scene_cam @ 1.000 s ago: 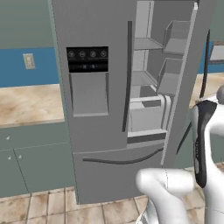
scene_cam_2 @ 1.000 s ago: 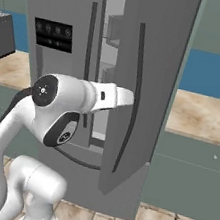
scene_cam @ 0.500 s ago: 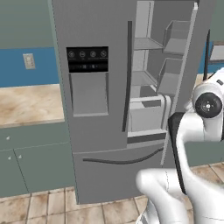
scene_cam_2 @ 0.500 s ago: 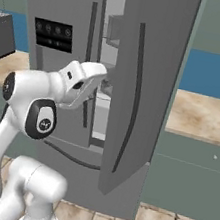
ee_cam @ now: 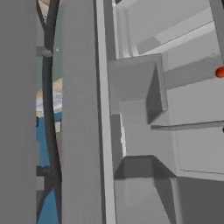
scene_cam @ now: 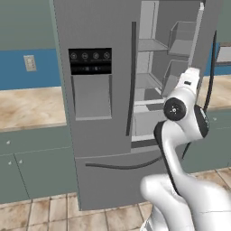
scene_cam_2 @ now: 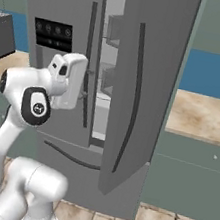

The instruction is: Retrieve the kiwi and apple from the fridge and place them into the bowl on the dining table.

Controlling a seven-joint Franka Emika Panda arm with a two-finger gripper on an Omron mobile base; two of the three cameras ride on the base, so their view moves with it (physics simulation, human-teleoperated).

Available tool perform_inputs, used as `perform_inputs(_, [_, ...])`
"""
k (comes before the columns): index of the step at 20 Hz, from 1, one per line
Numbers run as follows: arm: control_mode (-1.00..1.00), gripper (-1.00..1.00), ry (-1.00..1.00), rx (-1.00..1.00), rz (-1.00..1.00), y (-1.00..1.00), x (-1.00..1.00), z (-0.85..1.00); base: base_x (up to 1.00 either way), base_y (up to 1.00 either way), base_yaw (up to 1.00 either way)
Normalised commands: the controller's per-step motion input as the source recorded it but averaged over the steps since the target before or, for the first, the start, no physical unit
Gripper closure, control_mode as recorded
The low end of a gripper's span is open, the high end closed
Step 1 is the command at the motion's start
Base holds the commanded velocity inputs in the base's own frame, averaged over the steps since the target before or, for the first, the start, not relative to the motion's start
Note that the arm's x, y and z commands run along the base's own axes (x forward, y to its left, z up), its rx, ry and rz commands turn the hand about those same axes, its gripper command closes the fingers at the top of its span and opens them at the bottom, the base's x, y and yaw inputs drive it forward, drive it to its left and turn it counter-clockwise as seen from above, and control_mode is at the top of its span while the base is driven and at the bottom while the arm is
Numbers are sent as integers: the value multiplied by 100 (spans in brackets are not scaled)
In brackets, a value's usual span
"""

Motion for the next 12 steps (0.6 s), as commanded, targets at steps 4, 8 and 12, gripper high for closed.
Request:
perform_inputs(4, [-100, -100, 28, -16, -2, 12, 59, 0, 0, 0, 0])
perform_inputs(8, [-100, -100, 9, -11, -5, -3, 59, -15, 0, 0, 0])
perform_inputs(12, [-100, -100, 1, -9, -11, -38, 39, -33, 0, 0, 0])
